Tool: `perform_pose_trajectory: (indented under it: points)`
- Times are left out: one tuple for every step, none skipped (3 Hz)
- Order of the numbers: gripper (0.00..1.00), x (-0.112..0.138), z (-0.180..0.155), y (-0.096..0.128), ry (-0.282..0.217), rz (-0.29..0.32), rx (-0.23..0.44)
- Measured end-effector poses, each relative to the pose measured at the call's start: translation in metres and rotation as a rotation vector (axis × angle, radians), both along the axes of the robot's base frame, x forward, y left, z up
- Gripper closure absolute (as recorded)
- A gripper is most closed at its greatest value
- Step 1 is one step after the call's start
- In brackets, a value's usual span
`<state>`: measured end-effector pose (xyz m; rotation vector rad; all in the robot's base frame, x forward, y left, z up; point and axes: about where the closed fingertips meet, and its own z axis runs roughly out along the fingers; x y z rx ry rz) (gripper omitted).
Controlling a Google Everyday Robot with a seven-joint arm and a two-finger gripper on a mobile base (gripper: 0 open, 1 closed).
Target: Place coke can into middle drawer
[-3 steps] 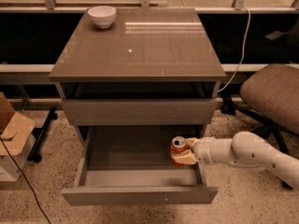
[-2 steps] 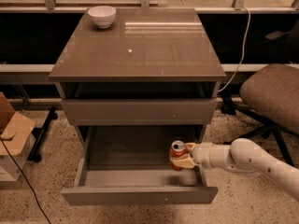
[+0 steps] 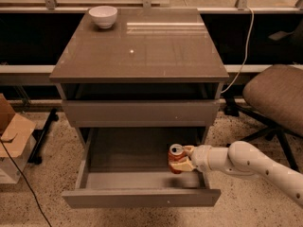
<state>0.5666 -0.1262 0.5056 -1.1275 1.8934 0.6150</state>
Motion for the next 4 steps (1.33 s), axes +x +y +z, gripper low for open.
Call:
perform_pose_trajectory:
  points:
    - [1.0, 0.004, -0.009, 0.013, -0.022, 0.028, -0.002]
    - [1.0, 0.007, -0.021, 0.027, -0.028, 0.056, 0.001]
    - [1.0, 0.012, -0.035, 0.037, -0.031, 0.078, 0.008]
    - [0.82, 0.017, -0.051, 0.045, -0.048, 0.097, 0.025]
